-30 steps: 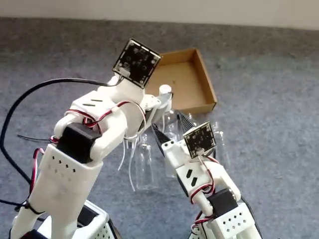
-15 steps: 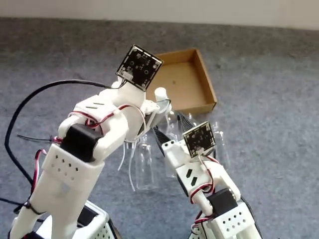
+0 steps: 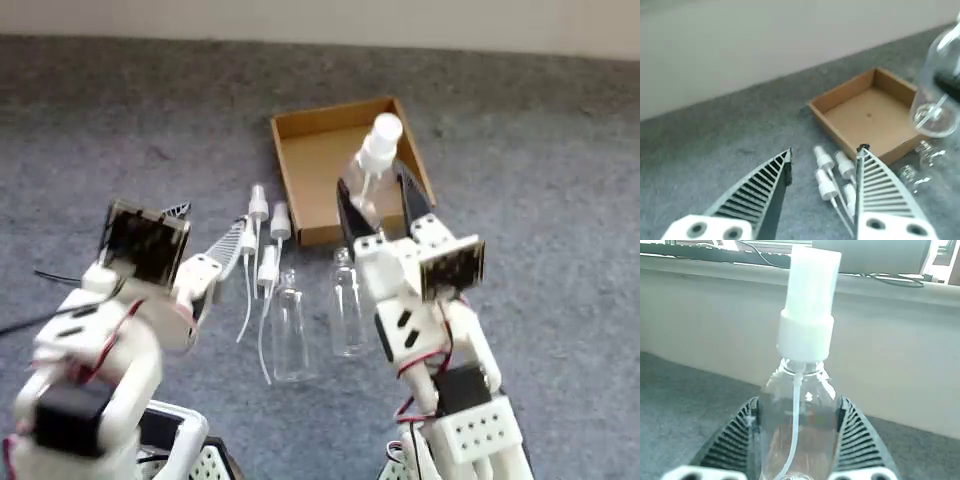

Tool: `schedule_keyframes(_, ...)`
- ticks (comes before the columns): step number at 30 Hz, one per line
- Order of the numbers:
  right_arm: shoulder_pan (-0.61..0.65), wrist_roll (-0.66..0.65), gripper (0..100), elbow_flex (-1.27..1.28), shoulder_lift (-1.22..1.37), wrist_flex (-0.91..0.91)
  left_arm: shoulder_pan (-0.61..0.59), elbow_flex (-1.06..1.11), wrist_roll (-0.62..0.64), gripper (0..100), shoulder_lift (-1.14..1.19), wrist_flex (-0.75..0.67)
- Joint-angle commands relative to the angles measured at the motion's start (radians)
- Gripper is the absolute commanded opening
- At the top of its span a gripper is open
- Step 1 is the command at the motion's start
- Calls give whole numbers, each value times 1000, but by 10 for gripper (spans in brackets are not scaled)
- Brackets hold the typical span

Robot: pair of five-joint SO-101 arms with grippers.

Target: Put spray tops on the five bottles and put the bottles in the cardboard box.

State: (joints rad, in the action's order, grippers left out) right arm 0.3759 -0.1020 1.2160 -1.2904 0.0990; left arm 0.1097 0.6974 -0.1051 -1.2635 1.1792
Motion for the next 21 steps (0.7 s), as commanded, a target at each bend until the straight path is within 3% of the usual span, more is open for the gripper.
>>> schedule_keyframes(1,-13,11,5,-249,308,-117,-171,285,-2,197,-13,-235)
schedule_keyframes(7,-12,8,5,-526,869,-392,-199,576,41,197,-16,-439)
schedule_keyframes(14,-2,9,5,-828,1402,-572,-277,710,43,193,-15,-652)
schedule_keyframes(21,2,11,5,-1144,1802,-711,-242,750,40,193,-13,-695)
